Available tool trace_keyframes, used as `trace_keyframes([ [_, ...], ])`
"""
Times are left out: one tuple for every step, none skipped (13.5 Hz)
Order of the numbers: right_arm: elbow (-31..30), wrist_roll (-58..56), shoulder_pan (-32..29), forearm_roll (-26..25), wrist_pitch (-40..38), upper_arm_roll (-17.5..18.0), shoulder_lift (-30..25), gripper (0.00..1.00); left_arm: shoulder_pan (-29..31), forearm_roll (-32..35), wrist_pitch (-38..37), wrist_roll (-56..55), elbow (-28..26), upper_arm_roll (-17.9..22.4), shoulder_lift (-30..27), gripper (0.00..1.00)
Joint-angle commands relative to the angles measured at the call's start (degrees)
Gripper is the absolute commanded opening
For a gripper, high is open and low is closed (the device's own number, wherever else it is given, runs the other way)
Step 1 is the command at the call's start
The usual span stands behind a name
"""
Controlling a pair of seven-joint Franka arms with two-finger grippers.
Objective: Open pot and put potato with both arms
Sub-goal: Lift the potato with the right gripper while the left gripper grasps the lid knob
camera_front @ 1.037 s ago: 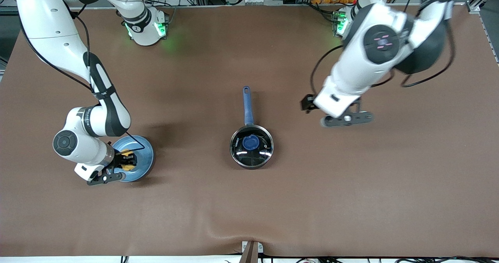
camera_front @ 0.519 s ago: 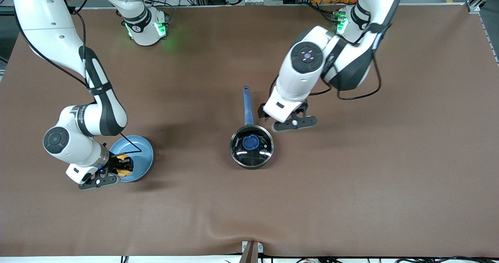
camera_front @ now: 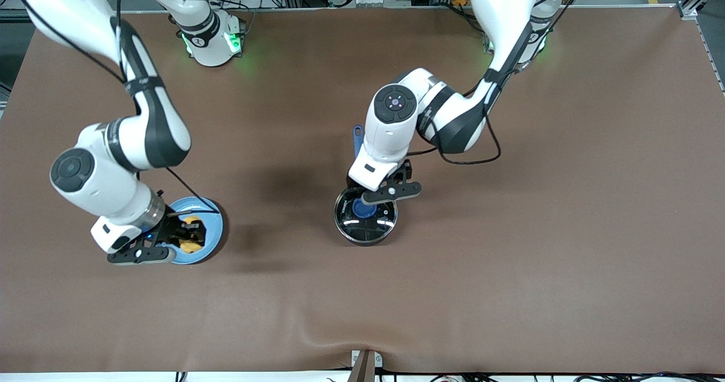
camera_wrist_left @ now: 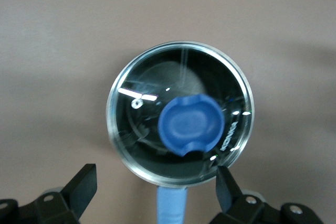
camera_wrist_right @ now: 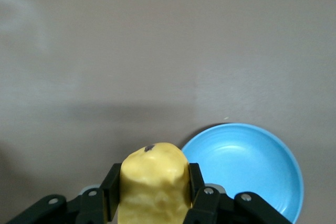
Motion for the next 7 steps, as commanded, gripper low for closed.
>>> trace_keyframes([
  [2.4,7.3,2.7,0.3,-6.0,0.4,-2.6,0.18,-1.5,1.4,3.9,-3.0,2.3,2.0,2.3,1.00],
  [3.3,9.8,3.7,0.3,-8.0,0.4,-3.0,0.18,-2.4,1.4,4.9,-3.3,2.3,2.8,2.9,1.00],
  [3.7,11.8,4.7,0.4,-8.3,0.4,-3.5,0.18,-3.8,1.4,5.7,-3.6,2.3,4.7,3.6,1.00],
  [3.9,13.7,5.3,0.5,-8.4,0.6,-3.7,0.18,-5.6,1.3,7.2,-4.4,2.3,6.8,4.4,1.00],
  [4.3,15.7,5.6,1.0,-8.4,1.3,-3.9,0.18,-6.9,1.3,9.3,-5.8,2.7,8.3,5.6,1.00],
  [4.7,17.3,5.8,1.2,-8.4,1.7,-4.3,0.18,-7.7,1.3,9.7,-6.6,3.0,9.0,6.5,1.00],
  [4.8,18.9,5.9,1.3,-8.4,2.2,-4.5,0.18,-7.9,1.3,9.8,-6.7,3.0,9.2,6.6,1.00],
])
